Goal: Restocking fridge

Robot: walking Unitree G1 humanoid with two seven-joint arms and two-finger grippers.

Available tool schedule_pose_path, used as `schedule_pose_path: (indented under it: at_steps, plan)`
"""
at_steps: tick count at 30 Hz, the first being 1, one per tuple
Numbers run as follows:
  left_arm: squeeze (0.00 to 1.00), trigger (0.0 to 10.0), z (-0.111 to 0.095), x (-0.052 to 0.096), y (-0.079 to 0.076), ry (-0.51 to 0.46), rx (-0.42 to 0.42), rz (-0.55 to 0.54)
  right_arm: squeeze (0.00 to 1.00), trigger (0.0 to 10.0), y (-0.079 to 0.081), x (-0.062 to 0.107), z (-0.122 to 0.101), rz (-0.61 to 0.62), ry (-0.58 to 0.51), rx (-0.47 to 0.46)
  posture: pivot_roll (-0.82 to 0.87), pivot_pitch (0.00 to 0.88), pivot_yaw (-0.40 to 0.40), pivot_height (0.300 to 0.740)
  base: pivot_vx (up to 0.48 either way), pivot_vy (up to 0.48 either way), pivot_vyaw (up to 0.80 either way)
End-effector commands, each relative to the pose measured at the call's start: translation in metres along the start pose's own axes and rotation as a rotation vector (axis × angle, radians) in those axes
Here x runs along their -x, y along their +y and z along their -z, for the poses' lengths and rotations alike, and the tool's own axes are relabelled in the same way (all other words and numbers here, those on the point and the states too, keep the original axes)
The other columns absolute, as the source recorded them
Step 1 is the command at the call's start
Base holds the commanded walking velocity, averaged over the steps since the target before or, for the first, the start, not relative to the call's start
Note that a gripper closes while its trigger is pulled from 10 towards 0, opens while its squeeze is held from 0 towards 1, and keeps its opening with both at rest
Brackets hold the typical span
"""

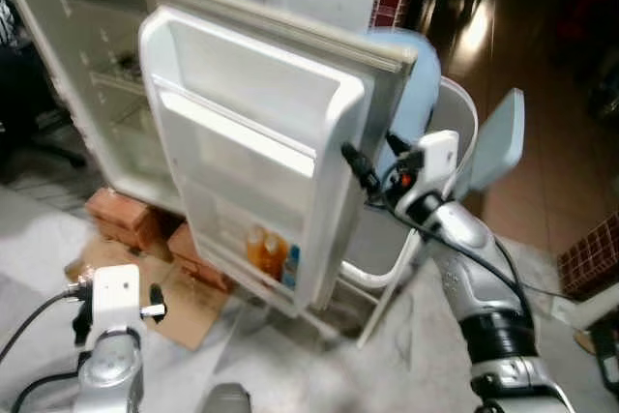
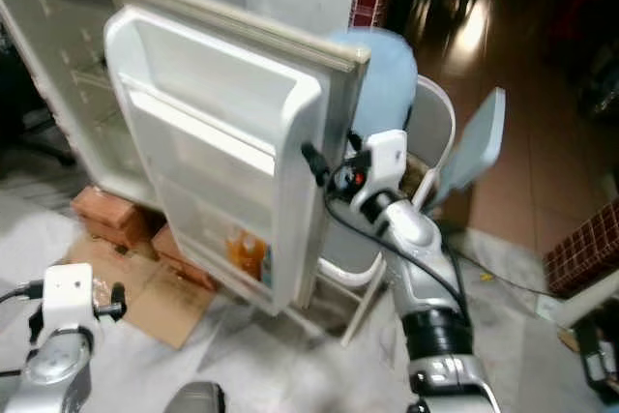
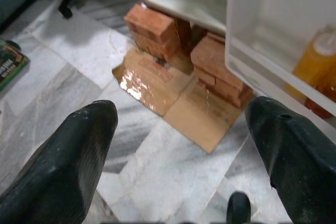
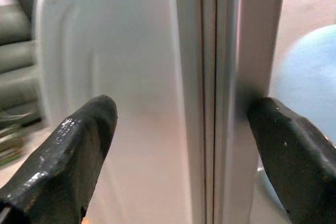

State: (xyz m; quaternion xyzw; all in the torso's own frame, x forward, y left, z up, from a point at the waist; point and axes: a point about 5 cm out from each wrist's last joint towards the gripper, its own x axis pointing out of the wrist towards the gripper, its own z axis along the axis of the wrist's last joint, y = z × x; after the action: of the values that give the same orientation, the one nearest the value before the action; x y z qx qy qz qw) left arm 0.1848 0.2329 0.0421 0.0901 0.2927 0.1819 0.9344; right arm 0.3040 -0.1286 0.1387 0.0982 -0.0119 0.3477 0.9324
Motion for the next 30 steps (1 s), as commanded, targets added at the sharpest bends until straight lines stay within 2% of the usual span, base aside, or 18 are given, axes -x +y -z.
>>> schedule_pose_path:
  at_steps: [1,2,6,10,12,14,16,17,18,20,21,22,23,24,26,27,28,30]
  plan:
    - [0.00,10.0,0.002,0.000,0.000,0.025,0.004,0.016,0.00,10.0,0.021,0.011,0.017,-0.266,0.143,-0.039,0.14,0.000,-0.071,0.740,0.000,0.000,0.00]
    - [0.00,10.0,0.002,0.000,0.000,0.025,0.004,0.016,0.00,10.0,0.021,0.011,0.017,-0.266,0.143,-0.039,0.14,0.000,-0.071,0.740,0.000,0.000,0.00]
    - [0.00,10.0,0.002,-0.002,0.001,0.029,-0.008,0.020,0.00,10.0,-0.003,0.031,0.042,-0.262,0.349,0.072,0.14,0.000,-0.063,0.740,0.000,0.000,0.00]
    - [0.00,10.0,0.002,-0.002,0.002,0.029,-0.016,0.018,0.00,10.0,-0.009,0.043,0.049,-0.312,0.461,0.111,0.15,0.000,-0.062,0.740,0.000,0.000,0.00]
    - [0.00,10.0,0.002,-0.002,0.003,0.032,-0.019,0.015,0.00,10.0,-0.018,0.049,0.057,-0.302,0.565,0.199,0.15,0.000,-0.063,0.740,0.000,0.000,0.00]
    - [0.00,10.0,0.003,-0.002,0.004,0.036,-0.021,0.012,0.00,10.0,-0.028,0.045,0.060,-0.225,0.605,0.281,0.15,0.000,-0.066,0.740,0.000,0.000,0.00]
    - [0.00,10.0,0.003,-0.002,0.005,0.038,-0.021,0.010,0.00,10.0,-0.039,0.031,0.054,-0.094,0.561,0.352,0.15,0.000,-0.068,0.740,0.000,0.000,0.00]
    - [0.00,10.0,0.003,-0.002,0.005,0.039,-0.021,0.009,0.00,10.0,-0.046,0.011,0.038,0.053,0.451,0.388,0.15,0.000,-0.066,0.740,0.000,0.000,0.00]
    - [0.00,10.0,0.003,-0.002,0.005,0.039,-0.021,0.009,0.00,10.0,-0.046,0.011,0.038,0.053,0.451,0.388,0.15,0.000,-0.066,0.740,0.000,0.000,0.00]
    - [0.00,10.0,0.004,-0.001,0.004,0.038,-0.023,0.007,0.00,10.0,-0.044,-0.007,0.021,0.134,0.324,0.354,0.15,0.000,-0.067,0.740,0.000,0.000,0.00]
    - [0.00,10.0,0.004,-0.001,0.005,0.043,-0.022,-0.004,0.00,10.0,-0.035,-0.025,0.001,0.193,0.172,0.281,0.15,0.000,-0.067,0.740,0.000,0.000,0.00]
    - [0.00,10.0,0.005,-0.001,0.005,0.046,-0.021,-0.010,0.00,10.0,-0.032,-0.030,-0.004,0.206,0.131,0.258,0.15,0.000,-0.066,0.740,0.000,0.000,0.00]
    - [0.00,10.0,0.007,-0.002,0.006,0.056,-0.015,-0.019,0.00,10.0,-0.024,-0.038,-0.012,0.191,0.070,0.175,0.16,0.000,-0.067,0.740,0.000,0.000,0.00]
    - [0.00,10.0,0.007,-0.002,0.006,0.056,-0.015,-0.019,0.00,10.0,-0.024,-0.038,-0.012,0.191,0.070,0.175,0.16,0.000,-0.067,0.740,0.000,0.000,0.00]
    - [0.00,10.0,0.009,-0.003,0.010,0.083,0.014,-0.044,0.00,10.0,0.004,-0.051,-0.022,0.073,0.002,-0.003,0.16,0.000,-0.068,0.740,0.000,0.000,0.00]
    - [0.00,10.0,0.009,-0.003,0.010,0.083,0.014,-0.044,0.00,10.0,0.004,-0.051,-0.022,0.073,0.002,-0.003,0.16,0.000,-0.068,0.740,0.000,0.000,0.00]
    - [0.00,10.0,0.011,-0.003,0.011,0.101,0.024,-0.049,0.00,10.0,0.020,-0.051,-0.023,-0.032,0.007,-0.128,0.16,0.000,-0.069,0.740,0.000,0.000,0.00]
    - [0.00,10.0,0.013,-0.004,0.011,0.108,0.030,-0.053,0.00,10.0,0.030,-0.050,-0.024,-0.101,0.015,-0.169,0.16,0.000,-0.069,0.740,0.000,0.000,0.00]
